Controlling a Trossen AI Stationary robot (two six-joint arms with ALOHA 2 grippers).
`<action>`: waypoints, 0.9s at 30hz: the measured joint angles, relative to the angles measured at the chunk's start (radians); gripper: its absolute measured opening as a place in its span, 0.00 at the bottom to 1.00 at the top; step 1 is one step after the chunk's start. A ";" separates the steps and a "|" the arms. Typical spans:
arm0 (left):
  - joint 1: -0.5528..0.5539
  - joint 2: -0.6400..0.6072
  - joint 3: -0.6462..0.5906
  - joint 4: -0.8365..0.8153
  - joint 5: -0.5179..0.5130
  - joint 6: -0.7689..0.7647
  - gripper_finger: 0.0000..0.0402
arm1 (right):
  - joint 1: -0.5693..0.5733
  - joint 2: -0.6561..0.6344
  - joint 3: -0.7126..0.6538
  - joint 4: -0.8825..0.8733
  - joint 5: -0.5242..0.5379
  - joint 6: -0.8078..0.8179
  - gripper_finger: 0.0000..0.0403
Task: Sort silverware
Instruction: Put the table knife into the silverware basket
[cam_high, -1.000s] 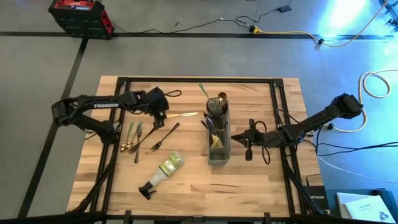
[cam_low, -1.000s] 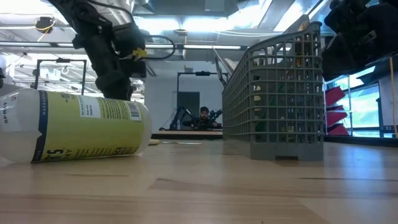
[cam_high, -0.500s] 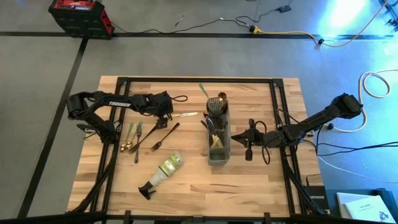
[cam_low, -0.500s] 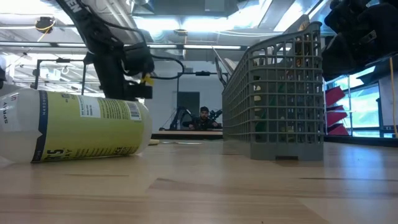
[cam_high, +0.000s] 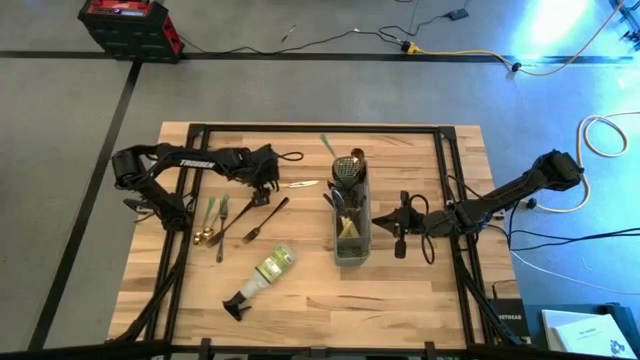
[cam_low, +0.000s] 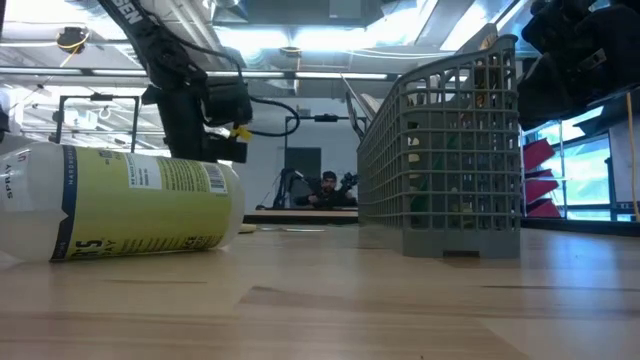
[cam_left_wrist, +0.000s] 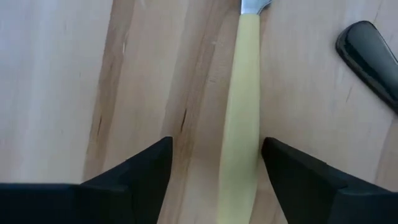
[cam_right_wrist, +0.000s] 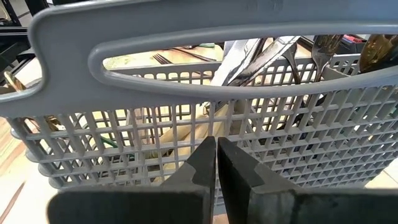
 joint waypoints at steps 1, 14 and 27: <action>0.000 0.001 0.012 -0.018 -0.003 -0.001 0.59 | 0.000 0.000 0.000 0.000 0.000 0.000 0.00; 0.008 0.013 0.134 -0.182 -0.025 -0.004 0.59 | 0.000 0.000 0.000 0.000 0.000 0.000 0.00; 0.006 0.176 0.205 -0.209 0.005 0.115 0.58 | 0.000 0.000 0.000 -0.001 0.001 -0.001 0.00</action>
